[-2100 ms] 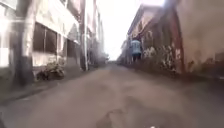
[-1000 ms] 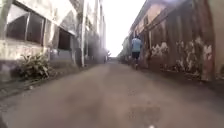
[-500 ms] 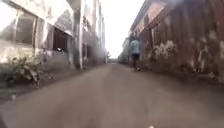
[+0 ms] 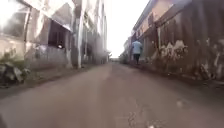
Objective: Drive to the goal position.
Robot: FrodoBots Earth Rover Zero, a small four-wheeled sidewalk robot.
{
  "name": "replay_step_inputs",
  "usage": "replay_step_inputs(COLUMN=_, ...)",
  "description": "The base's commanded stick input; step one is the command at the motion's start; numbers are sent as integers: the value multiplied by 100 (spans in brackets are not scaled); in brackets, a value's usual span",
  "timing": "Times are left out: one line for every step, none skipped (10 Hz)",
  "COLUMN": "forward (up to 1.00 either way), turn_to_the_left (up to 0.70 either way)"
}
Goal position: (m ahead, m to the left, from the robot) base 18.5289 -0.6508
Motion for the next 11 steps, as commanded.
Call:
replay_step_inputs(forward=100, turn_to_the_left=0)
replay_step_inputs(forward=100, turn_to_the_left=0)
replay_step_inputs(forward=100, turn_to_the_left=0)
replay_step_inputs(forward=100, turn_to_the_left=0)
replay_step_inputs(forward=100, turn_to_the_left=0)
replay_step_inputs(forward=100, turn_to_the_left=0)
replay_step_inputs(forward=100, turn_to_the_left=0)
replay_step_inputs(forward=100, turn_to_the_left=0)
replay_step_inputs(forward=100, turn_to_the_left=-6)
replay_step_inputs(forward=100, turn_to_the_left=-22)
replay_step_inputs(forward=100, turn_to_the_left=-27)
